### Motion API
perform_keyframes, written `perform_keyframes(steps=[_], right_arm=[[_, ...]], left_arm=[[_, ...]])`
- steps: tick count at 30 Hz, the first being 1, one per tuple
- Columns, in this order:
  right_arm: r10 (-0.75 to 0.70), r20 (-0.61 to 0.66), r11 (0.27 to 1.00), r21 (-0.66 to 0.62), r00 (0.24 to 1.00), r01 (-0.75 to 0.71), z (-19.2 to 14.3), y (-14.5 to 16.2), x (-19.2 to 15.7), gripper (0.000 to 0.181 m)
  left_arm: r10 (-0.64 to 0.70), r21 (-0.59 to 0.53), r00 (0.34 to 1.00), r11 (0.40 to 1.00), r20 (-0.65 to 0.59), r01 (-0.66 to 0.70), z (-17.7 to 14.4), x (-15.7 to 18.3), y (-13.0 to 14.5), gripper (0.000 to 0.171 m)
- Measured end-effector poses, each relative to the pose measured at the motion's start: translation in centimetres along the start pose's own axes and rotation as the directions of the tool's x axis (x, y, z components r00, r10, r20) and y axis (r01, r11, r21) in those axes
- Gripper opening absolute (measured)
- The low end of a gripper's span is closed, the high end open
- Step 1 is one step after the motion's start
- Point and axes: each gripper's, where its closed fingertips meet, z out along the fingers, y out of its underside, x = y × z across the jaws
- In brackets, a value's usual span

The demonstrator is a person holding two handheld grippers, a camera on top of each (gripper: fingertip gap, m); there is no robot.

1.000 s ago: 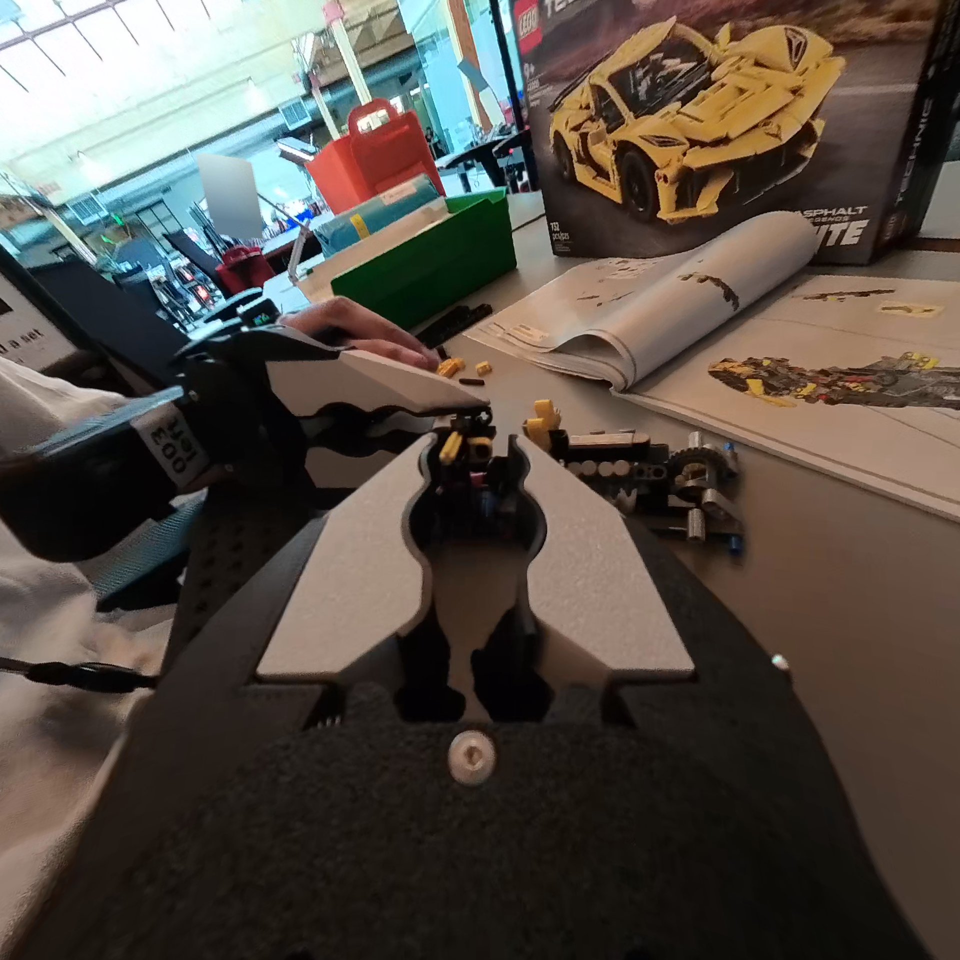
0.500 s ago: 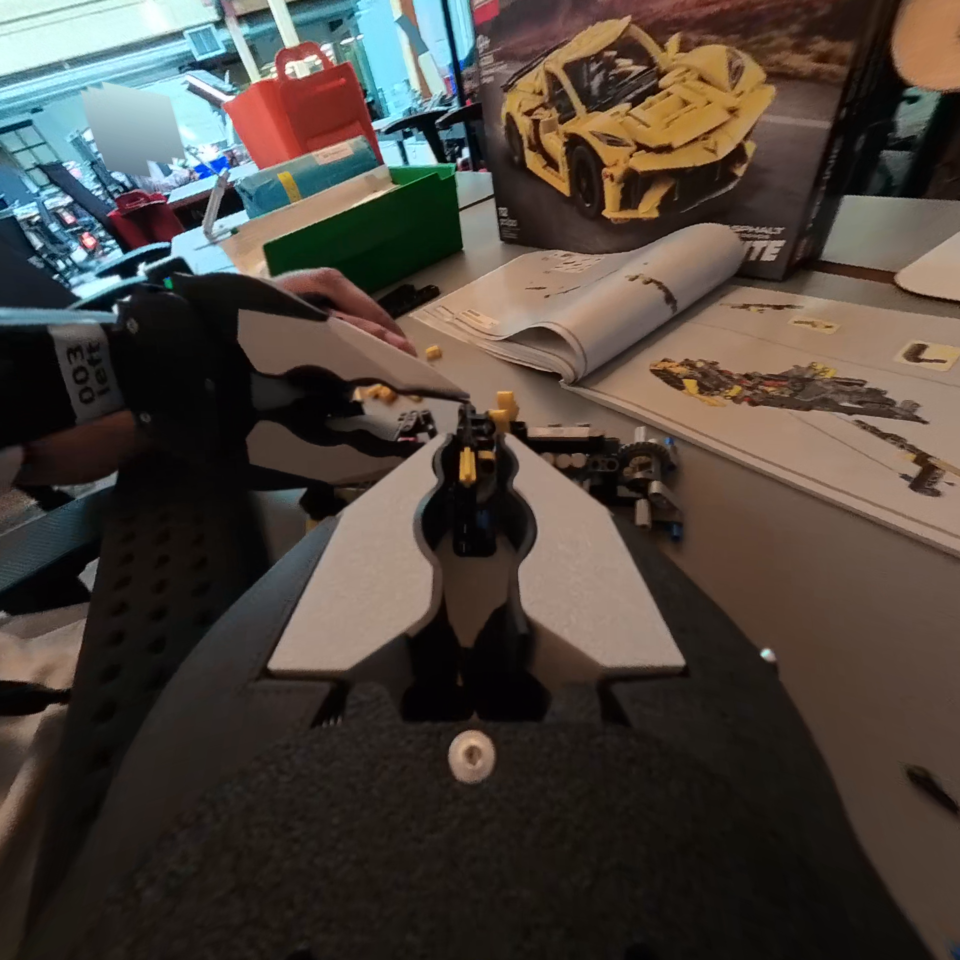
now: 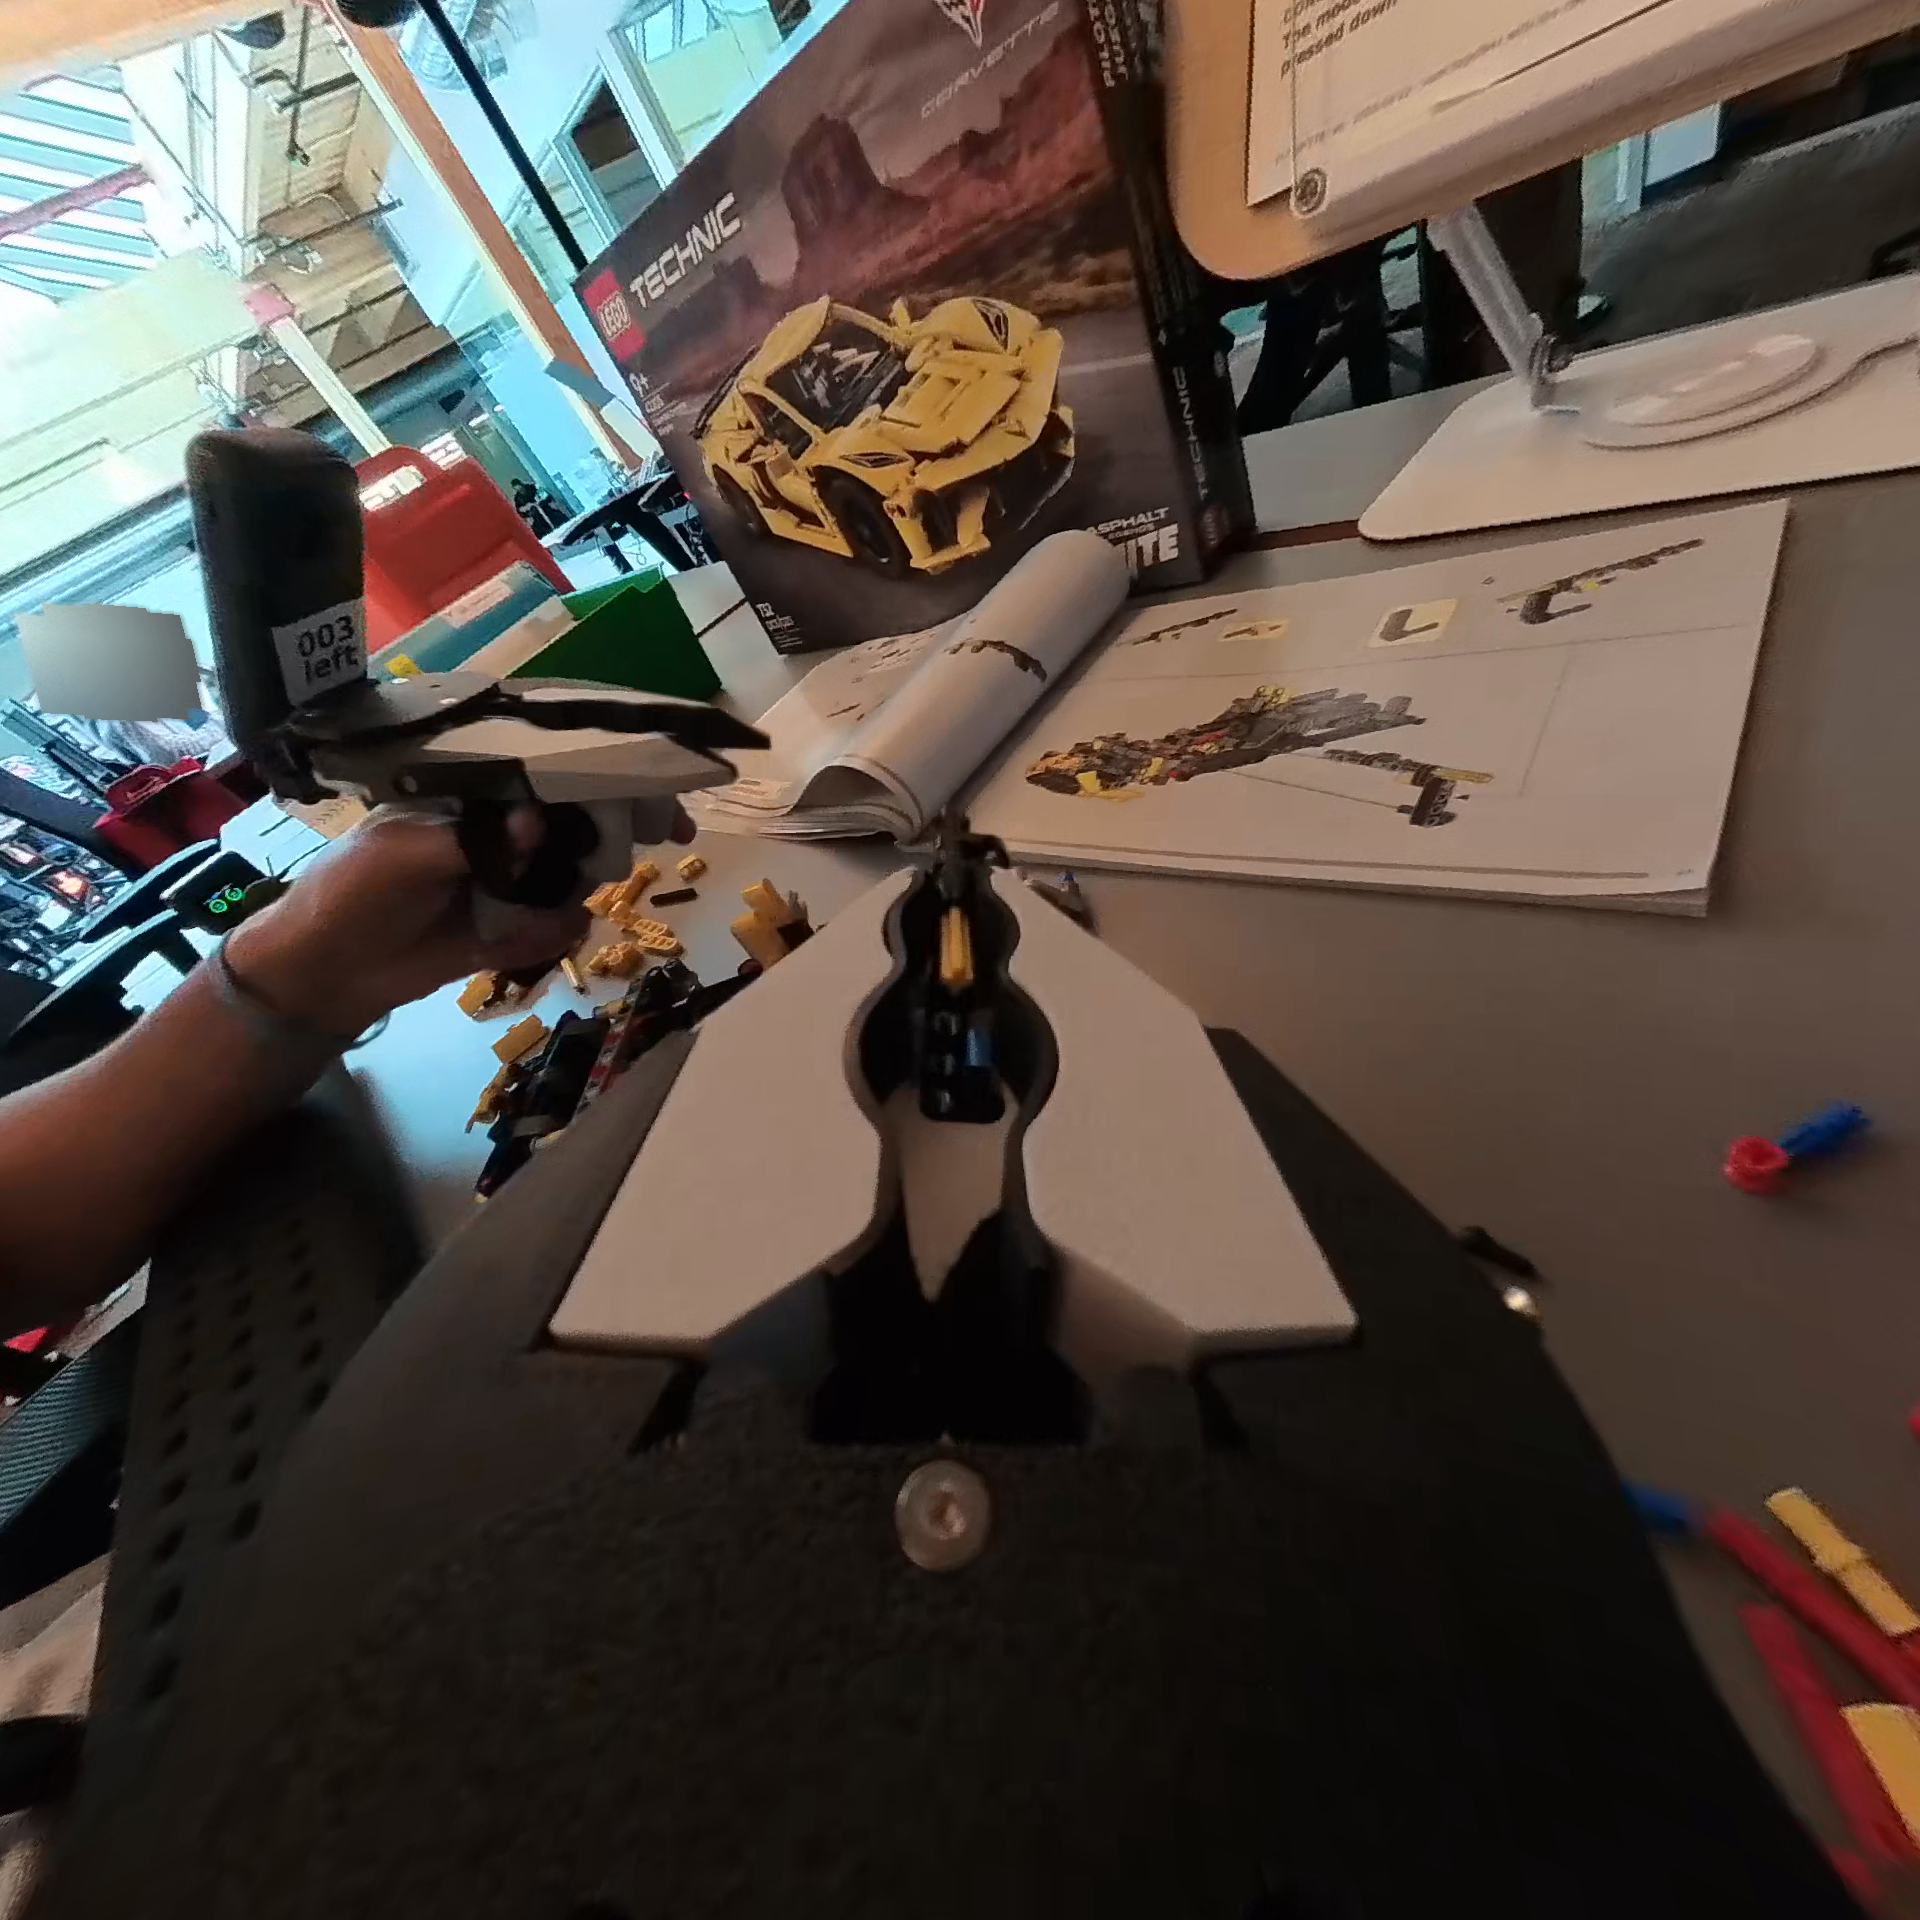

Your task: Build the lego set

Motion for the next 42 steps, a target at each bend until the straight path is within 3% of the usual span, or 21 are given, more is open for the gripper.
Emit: perform_keyframes(steps=[4, 11, 42], right_arm=[[-0.029, 0.006, 0.999, -0.022, 1.000, 0.030, 0.2, 0.4, -0.2, 0.006], [-0.083, -0.015, 0.996, -0.030, 0.996, 0.083, 0.4, 0.2, 0.1, 0.006], [-0.043, -0.016, 0.999, -0.014, 0.999, 0.042, 0.2, 0.1, 0.3, 0.006]], left_arm=[[0.083, 0.003, 0.994, 0.997, 0.074, -0.083, 0.0, -0.6, 0.0, 0.023], [0.099, -0.005, 0.993, 0.995, 0.063, -0.099, 0.1, -0.4, 0.2, 0.018], [0.125, -0.024, 0.991, 0.992, 0.041, -0.124, 0.3, 0.3, 0.6, 0.011]])
